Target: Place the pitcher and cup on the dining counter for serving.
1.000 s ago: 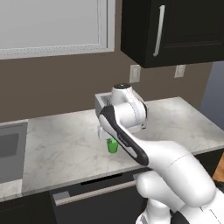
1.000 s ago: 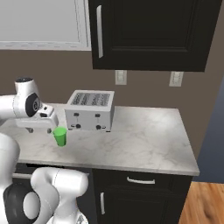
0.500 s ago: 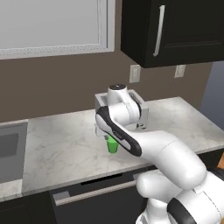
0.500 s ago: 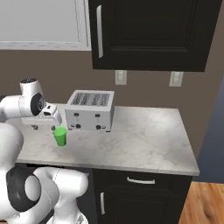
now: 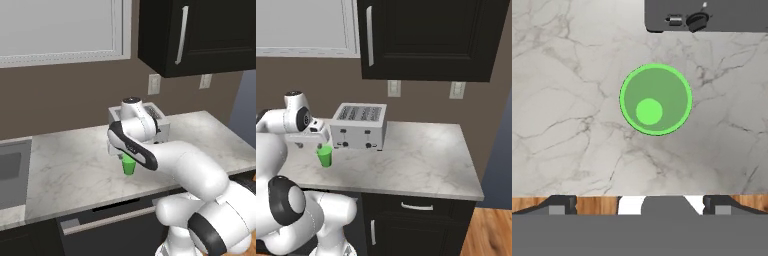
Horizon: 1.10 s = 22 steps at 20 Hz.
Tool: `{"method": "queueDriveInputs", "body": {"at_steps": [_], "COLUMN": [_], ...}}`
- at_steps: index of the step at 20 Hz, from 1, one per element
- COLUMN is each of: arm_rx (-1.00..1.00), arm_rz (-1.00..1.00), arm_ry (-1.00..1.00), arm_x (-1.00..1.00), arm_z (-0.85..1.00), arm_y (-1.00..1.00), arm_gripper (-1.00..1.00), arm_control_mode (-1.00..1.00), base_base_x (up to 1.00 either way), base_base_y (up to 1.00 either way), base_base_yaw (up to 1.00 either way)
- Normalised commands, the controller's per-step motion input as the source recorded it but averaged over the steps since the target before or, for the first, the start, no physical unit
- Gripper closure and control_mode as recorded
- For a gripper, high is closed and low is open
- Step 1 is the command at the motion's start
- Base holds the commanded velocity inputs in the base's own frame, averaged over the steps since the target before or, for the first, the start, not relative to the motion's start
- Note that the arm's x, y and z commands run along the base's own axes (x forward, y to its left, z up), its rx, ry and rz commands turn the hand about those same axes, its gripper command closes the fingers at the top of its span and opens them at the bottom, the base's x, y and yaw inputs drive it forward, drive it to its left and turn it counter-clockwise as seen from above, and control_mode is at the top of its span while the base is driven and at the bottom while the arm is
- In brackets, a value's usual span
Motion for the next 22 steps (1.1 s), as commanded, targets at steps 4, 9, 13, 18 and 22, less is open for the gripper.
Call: {"method": "queueDriveInputs", "body": {"at_steps": [4,9,13,18,22], "arm_rx": [0.00,0.00,0.00,0.00,0.00], "arm_rz": [0.00,0.00,0.00,0.00,0.00], "arm_ry": [0.00,0.00,0.00,0.00,0.00], "arm_x": [0.17,0.25,0.24,0.19,0.12], "arm_z": [-0.33,-0.28,-0.27,-0.26,-0.20], "arm_y": [0.01,0.03,0.08,0.14,0.20], "arm_gripper": [-1.00,-1.00,-1.00,-1.00,-1.00], "arm_control_mode": [-1.00,-1.00,-1.00,-1.00,-1.00], "base_base_x": [0.00,0.00,0.00,0.00,0.00], "base_base_y": [0.00,0.00,0.00,0.00,0.00], "base_base_yaw": [0.00,0.00,0.00,0.00,0.00]}}
